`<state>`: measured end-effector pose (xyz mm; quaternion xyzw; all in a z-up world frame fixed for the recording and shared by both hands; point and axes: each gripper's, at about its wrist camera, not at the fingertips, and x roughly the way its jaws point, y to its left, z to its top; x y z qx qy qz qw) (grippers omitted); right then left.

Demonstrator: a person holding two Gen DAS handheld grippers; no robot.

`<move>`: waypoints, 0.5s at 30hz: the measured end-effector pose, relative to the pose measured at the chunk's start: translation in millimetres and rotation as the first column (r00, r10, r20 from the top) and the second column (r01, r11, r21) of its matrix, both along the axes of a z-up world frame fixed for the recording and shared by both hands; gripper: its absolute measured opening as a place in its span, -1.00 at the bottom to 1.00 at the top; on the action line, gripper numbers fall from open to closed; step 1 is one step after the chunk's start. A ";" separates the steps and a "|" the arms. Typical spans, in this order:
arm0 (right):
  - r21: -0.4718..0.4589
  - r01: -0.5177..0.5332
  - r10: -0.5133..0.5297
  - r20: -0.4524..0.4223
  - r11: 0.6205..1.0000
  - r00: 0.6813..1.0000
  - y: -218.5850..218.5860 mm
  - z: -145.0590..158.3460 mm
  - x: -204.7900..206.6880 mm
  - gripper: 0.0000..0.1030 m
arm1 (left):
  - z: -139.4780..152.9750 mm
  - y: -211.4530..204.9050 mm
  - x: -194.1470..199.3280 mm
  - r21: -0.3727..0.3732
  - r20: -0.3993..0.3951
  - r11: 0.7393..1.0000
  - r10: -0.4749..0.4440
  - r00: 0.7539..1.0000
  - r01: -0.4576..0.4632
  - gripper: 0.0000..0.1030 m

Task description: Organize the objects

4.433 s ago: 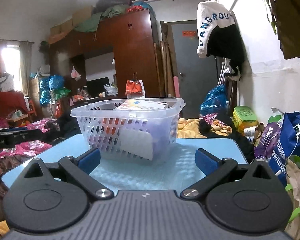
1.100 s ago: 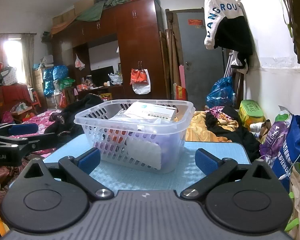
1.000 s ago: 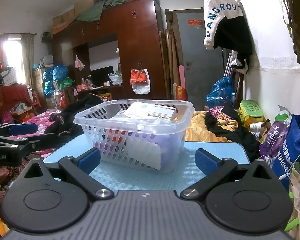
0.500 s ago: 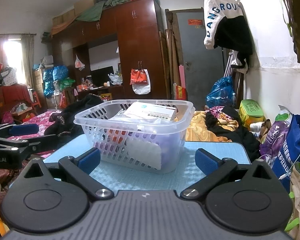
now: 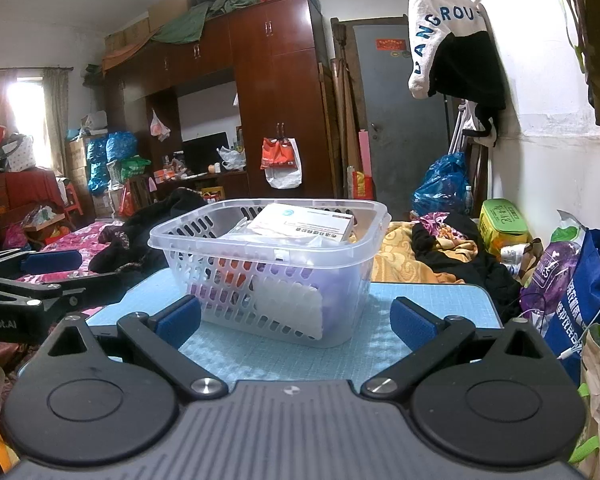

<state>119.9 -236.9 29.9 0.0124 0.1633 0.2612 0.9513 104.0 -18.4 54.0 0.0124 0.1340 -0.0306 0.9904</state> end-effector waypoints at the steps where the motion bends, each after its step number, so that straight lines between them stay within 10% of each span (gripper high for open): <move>1: 0.000 0.000 0.000 0.000 1.000 1.000 0.0 0.0 0.1 1.00 | -0.4 -0.6 0.0 0.001 0.000 1.000 -0.001 1.000 0.001 0.95; 15: 0.000 0.000 0.000 -0.001 1.000 1.000 0.0 -0.3 -0.4 1.00 | -1.1 -2.4 0.4 0.001 0.002 1.000 -0.001 1.000 0.001 0.95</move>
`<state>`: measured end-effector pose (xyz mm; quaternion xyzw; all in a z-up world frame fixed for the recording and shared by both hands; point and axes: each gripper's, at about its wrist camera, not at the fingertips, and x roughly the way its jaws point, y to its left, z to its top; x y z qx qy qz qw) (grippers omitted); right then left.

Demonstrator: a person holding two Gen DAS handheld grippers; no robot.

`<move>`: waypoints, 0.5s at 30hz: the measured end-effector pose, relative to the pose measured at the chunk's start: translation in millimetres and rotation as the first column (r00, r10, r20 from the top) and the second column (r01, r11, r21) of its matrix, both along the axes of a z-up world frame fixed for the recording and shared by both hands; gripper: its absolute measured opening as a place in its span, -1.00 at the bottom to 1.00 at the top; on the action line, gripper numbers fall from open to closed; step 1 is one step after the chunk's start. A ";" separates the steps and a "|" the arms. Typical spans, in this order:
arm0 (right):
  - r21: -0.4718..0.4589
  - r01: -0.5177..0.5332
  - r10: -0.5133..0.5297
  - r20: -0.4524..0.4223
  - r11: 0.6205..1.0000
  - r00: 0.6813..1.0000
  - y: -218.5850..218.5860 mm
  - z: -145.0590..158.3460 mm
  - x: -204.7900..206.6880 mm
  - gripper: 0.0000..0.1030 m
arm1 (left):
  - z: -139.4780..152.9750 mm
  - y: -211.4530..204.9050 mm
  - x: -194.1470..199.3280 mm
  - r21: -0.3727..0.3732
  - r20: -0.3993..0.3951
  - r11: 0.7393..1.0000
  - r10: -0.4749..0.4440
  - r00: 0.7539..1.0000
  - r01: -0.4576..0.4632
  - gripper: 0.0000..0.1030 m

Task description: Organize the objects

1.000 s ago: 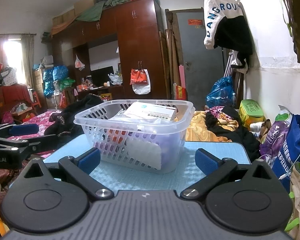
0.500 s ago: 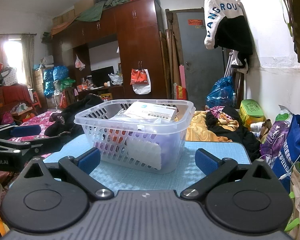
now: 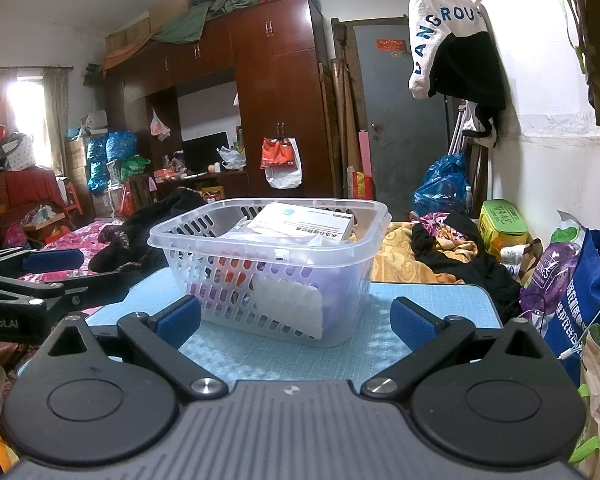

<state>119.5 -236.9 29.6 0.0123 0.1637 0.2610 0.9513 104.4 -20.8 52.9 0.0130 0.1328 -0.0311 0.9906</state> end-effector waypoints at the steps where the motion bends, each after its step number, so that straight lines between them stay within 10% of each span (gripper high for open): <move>1: 0.000 0.000 0.000 0.000 1.000 1.000 0.0 0.0 0.0 1.00 | 0.1 0.0 0.0 0.001 0.001 1.000 0.002 1.000 -0.002 0.95; 15: 0.001 -0.001 0.001 -0.001 1.000 1.000 -0.1 -0.4 0.4 1.00 | 1.0 -1.2 -3.6 0.022 0.030 1.000 0.011 0.999 -0.011 0.95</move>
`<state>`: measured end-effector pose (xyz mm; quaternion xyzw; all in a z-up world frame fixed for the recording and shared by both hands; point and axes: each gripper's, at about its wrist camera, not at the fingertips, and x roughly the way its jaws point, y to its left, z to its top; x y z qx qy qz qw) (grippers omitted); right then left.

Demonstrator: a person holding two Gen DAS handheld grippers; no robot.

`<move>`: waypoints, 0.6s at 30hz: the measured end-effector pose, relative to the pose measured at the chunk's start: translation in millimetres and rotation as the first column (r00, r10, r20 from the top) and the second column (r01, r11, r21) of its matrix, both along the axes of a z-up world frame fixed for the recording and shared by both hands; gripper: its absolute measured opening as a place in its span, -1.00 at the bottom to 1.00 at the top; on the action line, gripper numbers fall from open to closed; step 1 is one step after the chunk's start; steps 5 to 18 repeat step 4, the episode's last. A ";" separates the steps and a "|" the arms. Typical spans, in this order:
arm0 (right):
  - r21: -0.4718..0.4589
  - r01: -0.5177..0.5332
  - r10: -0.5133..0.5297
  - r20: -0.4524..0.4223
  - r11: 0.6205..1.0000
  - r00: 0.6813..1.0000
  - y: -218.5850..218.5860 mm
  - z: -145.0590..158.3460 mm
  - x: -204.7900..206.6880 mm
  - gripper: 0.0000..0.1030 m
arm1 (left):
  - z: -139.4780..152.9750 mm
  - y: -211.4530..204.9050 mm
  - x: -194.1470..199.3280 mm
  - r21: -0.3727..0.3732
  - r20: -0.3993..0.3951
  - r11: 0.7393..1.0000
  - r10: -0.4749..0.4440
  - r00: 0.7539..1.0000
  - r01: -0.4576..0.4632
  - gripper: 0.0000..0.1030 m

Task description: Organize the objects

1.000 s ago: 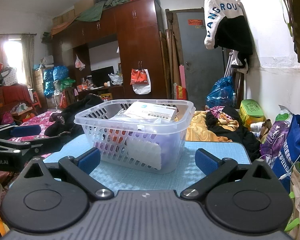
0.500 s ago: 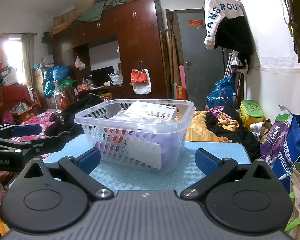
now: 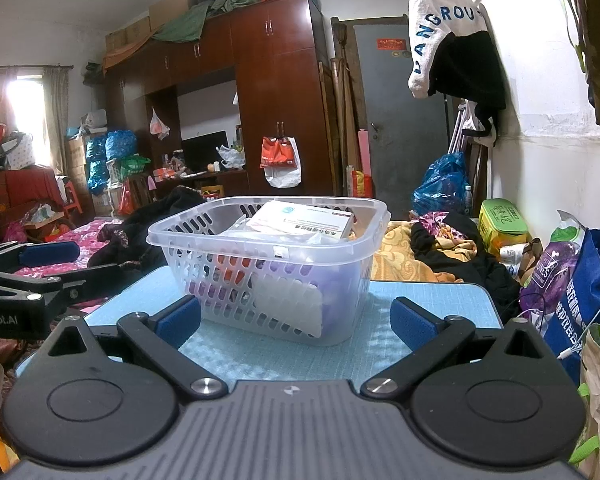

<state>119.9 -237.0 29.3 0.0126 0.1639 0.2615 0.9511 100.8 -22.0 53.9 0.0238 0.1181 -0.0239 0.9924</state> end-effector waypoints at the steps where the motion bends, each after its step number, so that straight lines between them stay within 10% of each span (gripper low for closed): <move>1: 0.000 -0.001 0.001 -0.001 1.000 1.000 0.1 -0.6 0.4 1.00 | 0.2 -0.4 -0.2 0.000 0.002 1.000 -0.001 1.000 0.001 0.95; 18: 0.000 -0.001 0.001 -0.003 1.000 1.000 -0.1 -1.7 0.6 1.00 | 0.4 -1.4 -0.2 0.001 0.005 1.000 -0.013 1.000 0.013 0.95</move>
